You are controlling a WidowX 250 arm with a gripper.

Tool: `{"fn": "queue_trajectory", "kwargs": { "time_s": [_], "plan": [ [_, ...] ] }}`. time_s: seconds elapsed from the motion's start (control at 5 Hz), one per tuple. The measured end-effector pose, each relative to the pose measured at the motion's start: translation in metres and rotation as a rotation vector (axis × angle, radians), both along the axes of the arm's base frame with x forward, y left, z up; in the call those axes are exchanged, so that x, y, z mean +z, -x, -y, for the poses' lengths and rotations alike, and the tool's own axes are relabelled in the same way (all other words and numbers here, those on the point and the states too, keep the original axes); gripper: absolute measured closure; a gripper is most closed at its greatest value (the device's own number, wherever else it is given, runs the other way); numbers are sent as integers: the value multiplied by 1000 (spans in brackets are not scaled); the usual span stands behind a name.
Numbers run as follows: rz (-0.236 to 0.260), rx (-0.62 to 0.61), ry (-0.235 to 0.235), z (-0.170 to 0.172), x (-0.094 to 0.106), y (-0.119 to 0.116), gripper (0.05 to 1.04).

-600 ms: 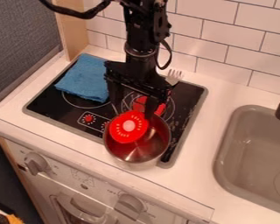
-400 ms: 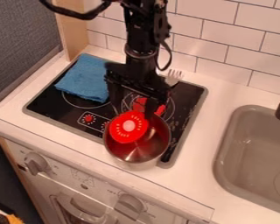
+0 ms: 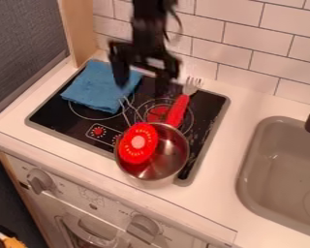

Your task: Move the blue cloth to the corner bottom left side of the stove

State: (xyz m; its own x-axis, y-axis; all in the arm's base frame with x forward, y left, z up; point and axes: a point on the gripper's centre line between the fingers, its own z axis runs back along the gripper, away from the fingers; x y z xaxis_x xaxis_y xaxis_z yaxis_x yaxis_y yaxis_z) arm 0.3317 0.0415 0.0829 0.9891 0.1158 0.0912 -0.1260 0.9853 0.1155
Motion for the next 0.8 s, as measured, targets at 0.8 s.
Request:
{"fn": "queue_trajectory", "kwargs": {
  "time_s": [0.8],
  "plan": [
    [-24,-75,11,-90,-59,-51,83]
  ]
}}
